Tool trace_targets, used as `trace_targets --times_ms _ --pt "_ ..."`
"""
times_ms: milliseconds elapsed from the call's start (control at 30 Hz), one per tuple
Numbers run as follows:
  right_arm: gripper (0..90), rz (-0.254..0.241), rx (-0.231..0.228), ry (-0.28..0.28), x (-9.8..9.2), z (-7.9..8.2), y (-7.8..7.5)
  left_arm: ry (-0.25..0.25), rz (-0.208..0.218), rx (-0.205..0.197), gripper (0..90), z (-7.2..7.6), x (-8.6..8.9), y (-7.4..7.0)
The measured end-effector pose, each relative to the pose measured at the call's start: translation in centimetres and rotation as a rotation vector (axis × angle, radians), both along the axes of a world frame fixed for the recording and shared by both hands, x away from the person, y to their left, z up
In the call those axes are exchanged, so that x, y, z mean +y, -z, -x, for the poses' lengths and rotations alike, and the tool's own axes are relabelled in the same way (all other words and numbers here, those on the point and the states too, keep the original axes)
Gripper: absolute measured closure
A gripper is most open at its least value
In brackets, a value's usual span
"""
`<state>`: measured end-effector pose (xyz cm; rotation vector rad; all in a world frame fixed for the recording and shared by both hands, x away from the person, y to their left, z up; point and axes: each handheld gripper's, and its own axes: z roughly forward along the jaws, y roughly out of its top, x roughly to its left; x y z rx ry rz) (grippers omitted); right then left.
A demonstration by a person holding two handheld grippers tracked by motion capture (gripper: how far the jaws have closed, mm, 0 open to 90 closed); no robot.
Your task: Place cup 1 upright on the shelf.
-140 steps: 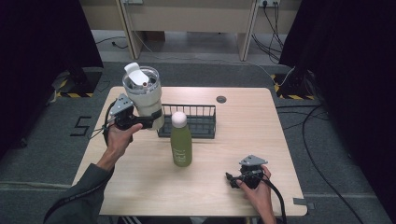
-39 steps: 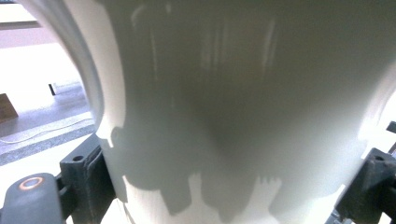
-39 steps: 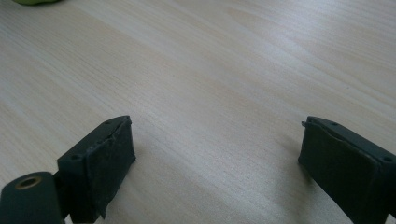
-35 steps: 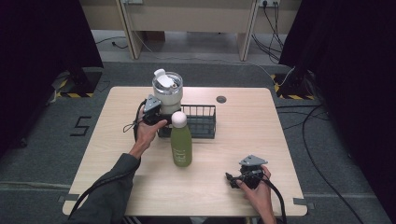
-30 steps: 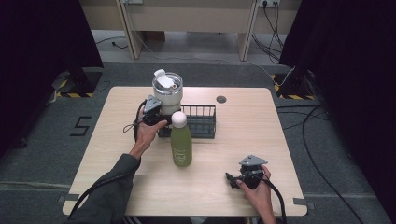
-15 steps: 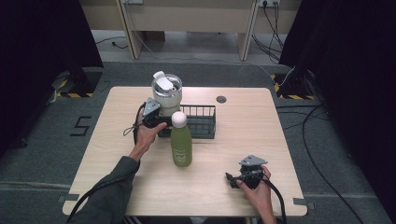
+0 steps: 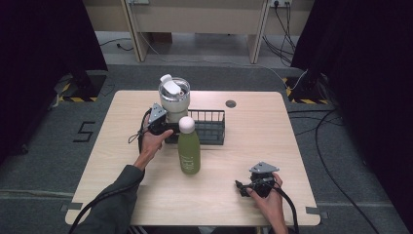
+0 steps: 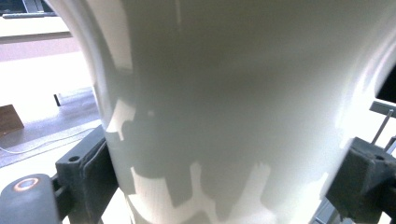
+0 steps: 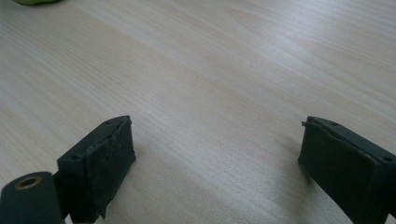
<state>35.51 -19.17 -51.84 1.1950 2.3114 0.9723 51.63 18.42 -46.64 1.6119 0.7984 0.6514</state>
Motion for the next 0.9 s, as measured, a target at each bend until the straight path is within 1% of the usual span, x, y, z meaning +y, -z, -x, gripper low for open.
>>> trace_targets --times_ms 100,133,167,267,400,633,700,767,900 --pt "10.5 0.000 0.000 0.000 0.00 0.00 0.00 -0.006 -0.005 0.003 10.6 0.08 -0.01 -0.06" --pt "10.5 0.000 0.000 0.000 0.00 0.00 0.00 -0.013 -0.012 -0.003 10.6 0.08 0.03 -0.09" --pt "10.5 0.000 0.001 0.000 0.00 0.00 0.00 -0.016 -0.008 -0.003 10.6 0.15 0.07 -0.06" --pt "10.5 0.000 0.000 0.000 0.00 0.00 0.00 -0.009 -0.002 0.003 10.6 0.21 0.03 -0.01" --pt "10.5 0.001 -0.001 -0.001 -0.01 -0.01 0.01 -0.018 -0.012 -0.003 10.6 0.29 0.12 -0.09" --pt "10.5 0.000 0.000 0.000 0.00 0.00 0.00 -0.009 -0.025 0.003 10.5 0.27 0.25 -0.32" --pt "10.5 0.000 0.000 0.000 0.00 0.00 0.00 -0.004 -0.036 -0.001 10.4 0.27 0.31 -0.41" --pt "10.5 0.000 0.001 0.000 0.00 0.00 0.00 0.000 -0.034 -0.003 10.5 0.27 0.35 -0.38" --pt "10.5 0.000 -0.001 -0.001 0.00 0.00 0.00 0.010 -0.027 -0.023 10.4 0.30 0.52 -0.16"
